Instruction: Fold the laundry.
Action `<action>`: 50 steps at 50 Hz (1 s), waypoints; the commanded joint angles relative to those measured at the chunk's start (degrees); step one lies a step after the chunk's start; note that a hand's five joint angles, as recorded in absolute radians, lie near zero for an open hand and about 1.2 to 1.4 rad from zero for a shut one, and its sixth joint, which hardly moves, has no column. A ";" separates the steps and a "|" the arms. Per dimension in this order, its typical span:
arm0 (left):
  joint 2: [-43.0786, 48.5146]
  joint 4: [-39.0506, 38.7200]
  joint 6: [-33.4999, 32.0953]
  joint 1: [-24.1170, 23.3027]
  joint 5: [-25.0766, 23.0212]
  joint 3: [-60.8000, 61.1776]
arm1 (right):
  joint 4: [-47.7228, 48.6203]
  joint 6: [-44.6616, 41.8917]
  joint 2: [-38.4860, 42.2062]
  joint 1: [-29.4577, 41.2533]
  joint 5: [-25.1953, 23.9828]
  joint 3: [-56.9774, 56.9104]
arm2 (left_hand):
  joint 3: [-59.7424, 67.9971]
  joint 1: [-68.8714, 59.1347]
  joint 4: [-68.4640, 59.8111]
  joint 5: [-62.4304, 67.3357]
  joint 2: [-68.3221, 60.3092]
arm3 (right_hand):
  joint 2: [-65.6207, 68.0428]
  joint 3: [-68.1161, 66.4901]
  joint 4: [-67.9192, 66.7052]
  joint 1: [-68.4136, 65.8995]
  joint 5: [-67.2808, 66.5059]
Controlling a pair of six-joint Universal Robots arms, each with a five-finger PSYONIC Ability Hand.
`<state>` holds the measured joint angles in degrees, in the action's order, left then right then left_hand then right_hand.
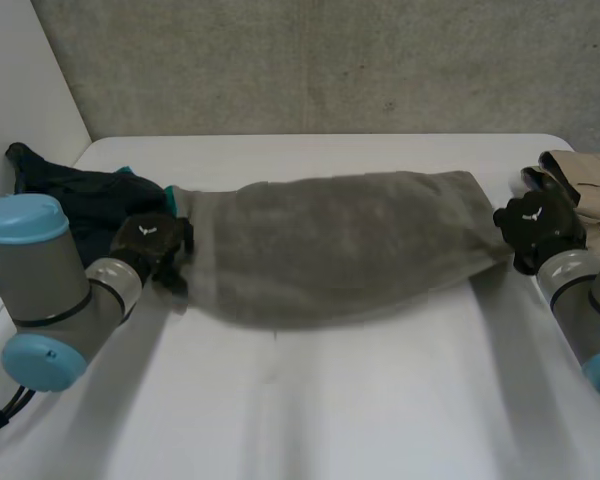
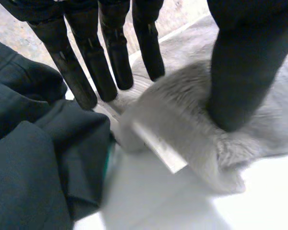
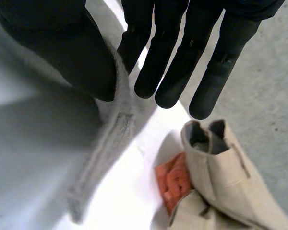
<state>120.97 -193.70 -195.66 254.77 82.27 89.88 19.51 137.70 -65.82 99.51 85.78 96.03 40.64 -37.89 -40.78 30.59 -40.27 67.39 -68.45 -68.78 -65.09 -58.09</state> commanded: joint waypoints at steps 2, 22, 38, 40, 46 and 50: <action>-9.51 0.16 -2.01 -0.41 -0.18 3.45 | -0.09 0.11 -0.10 0.07 0.44 1.00 | -7.87 5.13 8.02 -7.83 7.50 | 12.61 -11.55 -11.22 -14.91 -11.91; -18.58 0.25 -9.74 -0.41 -5.28 20.16 | -0.09 0.81 -0.19 -0.02 0.35 2.76 | 13.31 -16.05 -13.17 13.36 -13.68 | 12.61 -11.55 -11.22 -14.91 -11.91; -8.39 0.25 -10.09 -0.23 -5.37 14.18 | -0.09 0.73 -0.19 -0.10 0.00 3.73 | 0.36 -3.10 -0.22 0.41 -0.73 | 12.61 -11.55 -11.22 -14.91 -11.91; -7.60 0.25 -10.18 -0.41 -5.37 13.31 | -0.09 0.81 -0.19 -0.10 0.00 3.82 | 0.36 -3.10 -0.22 0.41 -0.73 | 12.61 -11.55 -11.22 -14.91 -11.91; -3.82 0.34 -11.06 -0.67 -5.19 9.61 | -0.09 0.73 -0.10 -0.19 0.00 3.82 | 0.36 -3.10 -0.22 0.41 -0.73 | 12.61 -11.55 -11.22 -14.91 -11.91; -1.97 0.25 -11.85 -0.85 -5.02 7.68 | -0.09 0.64 -0.10 -0.19 0.00 3.99 | 0.86 -3.61 -0.72 0.91 -1.23 | 12.61 -11.55 -11.22 -14.91 -11.91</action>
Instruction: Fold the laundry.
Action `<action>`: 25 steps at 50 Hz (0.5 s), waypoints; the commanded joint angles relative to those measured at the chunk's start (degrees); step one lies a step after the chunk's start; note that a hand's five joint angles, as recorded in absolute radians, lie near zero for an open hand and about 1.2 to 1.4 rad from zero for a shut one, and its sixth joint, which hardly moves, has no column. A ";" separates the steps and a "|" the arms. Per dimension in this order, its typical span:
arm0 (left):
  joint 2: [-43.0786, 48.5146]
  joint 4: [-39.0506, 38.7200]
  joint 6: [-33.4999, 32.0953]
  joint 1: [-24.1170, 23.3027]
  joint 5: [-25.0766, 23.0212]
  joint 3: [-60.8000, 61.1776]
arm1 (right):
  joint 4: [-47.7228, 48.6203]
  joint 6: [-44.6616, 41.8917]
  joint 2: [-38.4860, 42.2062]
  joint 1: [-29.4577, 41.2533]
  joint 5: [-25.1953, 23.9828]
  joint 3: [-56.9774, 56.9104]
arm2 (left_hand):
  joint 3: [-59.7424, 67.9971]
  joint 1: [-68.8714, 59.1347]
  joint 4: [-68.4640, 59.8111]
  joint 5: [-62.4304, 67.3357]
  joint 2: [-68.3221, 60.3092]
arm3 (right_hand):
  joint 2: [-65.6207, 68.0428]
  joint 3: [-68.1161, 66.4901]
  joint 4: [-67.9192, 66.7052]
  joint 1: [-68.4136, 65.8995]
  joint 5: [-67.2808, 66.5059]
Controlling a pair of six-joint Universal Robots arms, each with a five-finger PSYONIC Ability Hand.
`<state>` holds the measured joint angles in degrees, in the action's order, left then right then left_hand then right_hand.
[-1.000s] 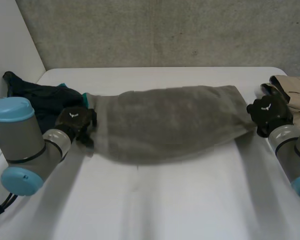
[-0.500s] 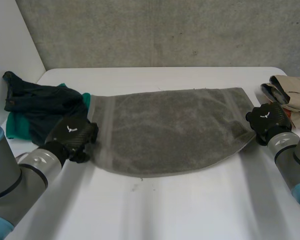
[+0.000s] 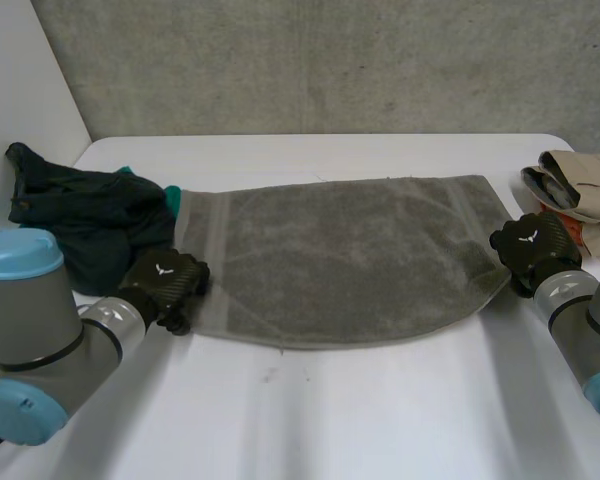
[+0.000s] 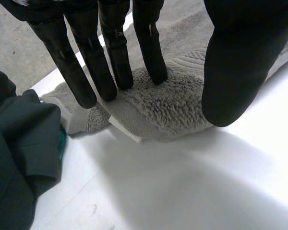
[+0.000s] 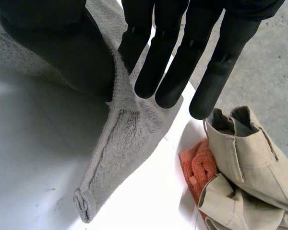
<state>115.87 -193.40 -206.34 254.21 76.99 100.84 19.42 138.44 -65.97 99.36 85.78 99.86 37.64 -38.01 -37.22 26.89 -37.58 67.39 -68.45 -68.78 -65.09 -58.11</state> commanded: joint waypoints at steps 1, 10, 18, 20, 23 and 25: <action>3.57 -0.05 -1.43 -0.29 0.26 -3.63 | 0.00 -0.10 0.05 -0.04 0.00 0.16 | 4.03 -3.66 -4.45 4.78 -4.08 | 12.61 -11.55 -11.22 -14.91 -11.89; 7.26 -0.05 -2.75 -1.00 0.61 -7.49 | 0.00 -0.10 0.05 -0.04 0.00 0.24 | 4.53 -4.17 -4.96 5.29 -4.59 | 12.61 -11.55 -11.22 -14.91 -11.89; 10.43 -0.05 -2.84 -1.00 0.70 -10.13 | 0.00 -0.19 0.05 0.05 0.09 0.33 | 18.27 -17.90 -18.70 19.03 -18.33 | 12.61 -11.55 -11.22 -14.91 -11.89; 10.60 -0.05 -2.84 -1.08 0.70 -10.66 | 0.00 -0.19 0.05 0.05 0.35 0.33 | 32.21 -31.85 -32.64 32.97 -32.27 | 12.61 -11.55 -11.22 -14.91 -11.89; 10.25 -0.05 -2.75 -1.08 0.96 -11.54 | 0.00 -0.19 0.05 0.05 0.53 0.24 | 42.36 -41.99 -42.78 43.11 -42.42 | 12.61 -11.55 -11.22 -14.91 -11.89; 9.55 0.39 -2.66 -1.08 1.84 -12.24 | -0.09 -0.28 -0.04 -0.04 0.79 0.16 | 42.36 -41.99 -42.78 43.11 -42.42 | 12.61 -11.55 -11.22 -14.91 -11.89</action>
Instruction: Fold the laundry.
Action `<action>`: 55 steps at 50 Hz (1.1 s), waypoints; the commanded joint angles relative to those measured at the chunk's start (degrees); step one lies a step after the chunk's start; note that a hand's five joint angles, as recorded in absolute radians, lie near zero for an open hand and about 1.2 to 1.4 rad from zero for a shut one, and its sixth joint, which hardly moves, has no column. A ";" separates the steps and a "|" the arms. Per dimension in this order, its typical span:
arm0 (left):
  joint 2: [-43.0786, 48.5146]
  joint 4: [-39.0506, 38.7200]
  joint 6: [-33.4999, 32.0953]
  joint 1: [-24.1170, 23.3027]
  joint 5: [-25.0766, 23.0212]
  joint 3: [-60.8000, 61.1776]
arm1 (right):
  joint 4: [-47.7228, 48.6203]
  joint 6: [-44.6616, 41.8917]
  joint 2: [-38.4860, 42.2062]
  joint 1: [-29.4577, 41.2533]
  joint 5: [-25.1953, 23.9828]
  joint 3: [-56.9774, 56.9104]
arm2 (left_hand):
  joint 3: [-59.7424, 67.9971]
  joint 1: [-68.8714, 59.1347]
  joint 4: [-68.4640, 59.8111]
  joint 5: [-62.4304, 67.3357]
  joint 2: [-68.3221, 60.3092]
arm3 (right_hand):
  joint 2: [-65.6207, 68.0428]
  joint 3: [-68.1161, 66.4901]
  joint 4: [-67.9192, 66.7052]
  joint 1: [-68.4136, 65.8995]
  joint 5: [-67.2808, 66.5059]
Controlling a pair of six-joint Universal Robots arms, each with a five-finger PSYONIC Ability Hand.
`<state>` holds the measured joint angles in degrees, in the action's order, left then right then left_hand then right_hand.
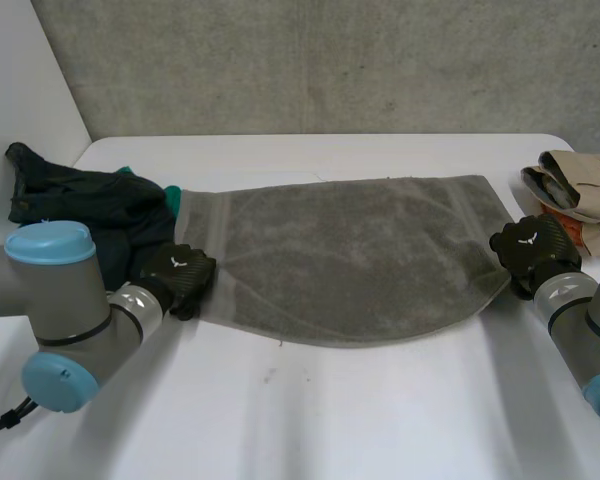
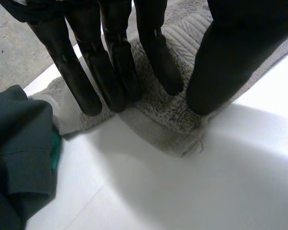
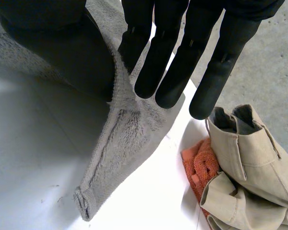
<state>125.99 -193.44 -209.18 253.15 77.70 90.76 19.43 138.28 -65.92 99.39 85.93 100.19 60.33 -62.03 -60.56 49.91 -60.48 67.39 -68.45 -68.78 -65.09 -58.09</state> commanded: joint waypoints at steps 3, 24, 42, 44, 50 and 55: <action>-2.85 2.27 0.18 -0.29 3.50 -2.17 | -0.79 -0.55 -1.31 -0.08 0.82 -0.17 | 19.67 -17.97 -19.44 20.09 -19.52 | 12.61 -11.55 -11.22 -14.91 -11.91; -20.91 10.72 0.62 0.15 -3.43 11.54 | -20.57 -2.14 -13.90 -0.61 -2.70 0.71 | -25.89 27.59 26.12 -25.47 26.04 | 12.61 -11.55 -11.22 -14.91 -11.91; -7.43 5.88 0.53 2.08 -4.22 4.78 | -16.79 -1.61 -7.47 -1.13 -2.17 1.68 | -27.41 29.11 27.64 -26.99 27.56 | 12.61 -11.55 -11.22 -14.91 -11.91; -5.94 5.71 0.44 1.91 -4.22 3.11 | -16.53 -1.69 -7.39 -1.13 -2.08 1.77 | -24.72 26.42 24.95 -24.30 24.87 | 12.61 -11.55 -11.22 -14.91 -11.91; -1.90 5.80 0.26 1.47 -3.96 -1.37 | -16.35 -1.69 -7.21 -1.13 -2.17 2.03 | -19.67 21.37 19.90 -19.25 19.82 | 12.61 -11.55 -11.22 -14.91 -11.91; 1.00 5.80 0.18 1.29 -3.70 -4.27 | -16.26 -1.78 -7.12 -1.13 -2.17 2.21 | -19.67 21.37 19.90 -19.25 19.82 | 12.61 -11.55 -11.22 -14.91 -11.91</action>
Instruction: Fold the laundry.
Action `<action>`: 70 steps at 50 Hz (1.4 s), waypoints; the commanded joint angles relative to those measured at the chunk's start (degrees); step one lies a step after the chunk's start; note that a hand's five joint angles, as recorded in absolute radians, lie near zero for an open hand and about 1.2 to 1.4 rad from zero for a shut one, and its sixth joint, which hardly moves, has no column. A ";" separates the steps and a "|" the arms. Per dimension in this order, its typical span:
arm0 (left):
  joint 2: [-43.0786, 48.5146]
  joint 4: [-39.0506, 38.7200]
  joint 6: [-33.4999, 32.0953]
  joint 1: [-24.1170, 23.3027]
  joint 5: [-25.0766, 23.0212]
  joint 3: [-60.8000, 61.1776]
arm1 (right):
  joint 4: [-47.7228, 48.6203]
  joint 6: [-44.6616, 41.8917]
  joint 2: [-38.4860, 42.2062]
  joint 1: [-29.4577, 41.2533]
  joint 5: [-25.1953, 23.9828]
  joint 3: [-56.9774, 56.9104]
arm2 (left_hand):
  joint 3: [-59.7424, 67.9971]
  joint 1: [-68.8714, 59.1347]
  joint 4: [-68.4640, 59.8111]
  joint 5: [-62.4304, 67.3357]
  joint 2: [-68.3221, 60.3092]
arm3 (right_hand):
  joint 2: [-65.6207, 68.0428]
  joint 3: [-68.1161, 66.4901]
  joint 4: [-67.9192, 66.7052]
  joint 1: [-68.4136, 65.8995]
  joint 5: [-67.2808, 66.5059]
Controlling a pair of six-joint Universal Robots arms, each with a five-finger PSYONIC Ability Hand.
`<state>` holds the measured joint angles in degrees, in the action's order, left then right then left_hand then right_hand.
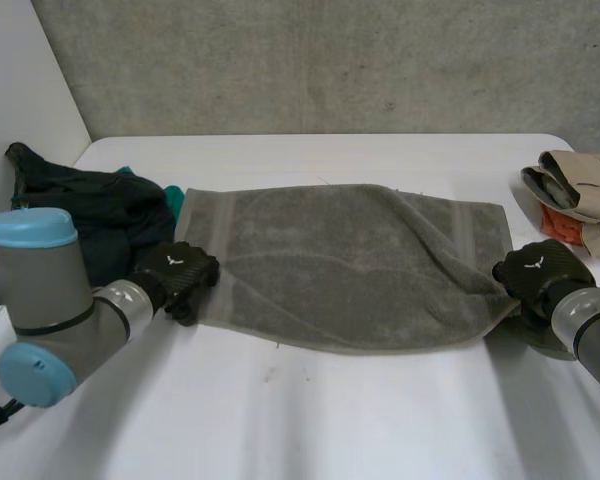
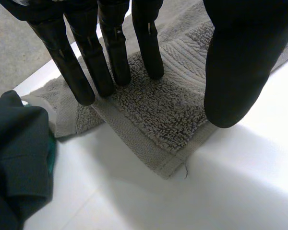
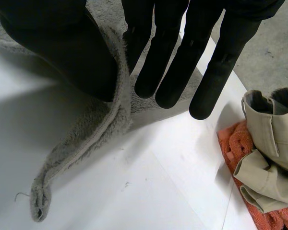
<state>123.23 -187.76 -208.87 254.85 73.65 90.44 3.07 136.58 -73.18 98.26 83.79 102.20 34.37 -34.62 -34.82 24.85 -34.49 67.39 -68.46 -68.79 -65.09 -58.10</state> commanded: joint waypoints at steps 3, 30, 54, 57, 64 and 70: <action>5.09 0.29 -0.14 -0.41 0.53 -5.71 | 0.09 -0.17 0.31 0.00 -0.03 0.19 | 6.79 -6.54 -6.34 6.31 -6.67 | 12.61 -11.54 -11.21 -14.91 -11.90; 8.69 0.20 -0.23 -1.64 0.44 -12.48 | 0.44 -0.44 0.84 0.09 -0.03 0.98 | 21.97 -21.72 -21.52 21.49 -21.85 | 12.61 -11.54 -11.21 -14.91 -11.90; 10.00 -1.90 -0.31 -1.82 0.35 -12.65 | 0.35 -0.61 1.98 0.53 0.06 1.16 | 10.66 -10.41 -10.22 10.18 -10.55 | 12.61 -11.54 -11.21 -14.91 -11.90; 10.89 -3.22 -0.31 -1.82 0.44 -13.18 | 0.44 -0.61 2.07 0.62 0.06 1.16 | 11.00 -10.75 -10.55 10.52 -10.88 | 12.61 -11.54 -11.21 -14.91 -11.90; 11.85 -4.20 -0.31 -1.99 0.26 -15.02 | 0.35 -0.61 2.07 0.53 0.06 1.16 | 13.86 -13.61 -13.41 13.38 -13.74 | 12.61 -11.54 -11.21 -14.91 -11.90; 13.17 -4.20 -0.31 -2.08 0.18 -16.25 | 0.35 -0.61 2.07 0.62 0.06 1.24 | 13.36 -13.11 -12.91 12.87 -13.24 | 12.61 -11.54 -11.21 -14.91 -11.90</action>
<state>135.30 -192.03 -209.18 252.87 73.91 75.37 3.44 135.97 -71.09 98.84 83.85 103.41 41.46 -41.14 -41.57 31.43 -41.35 67.39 -68.46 -68.79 -65.09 -58.10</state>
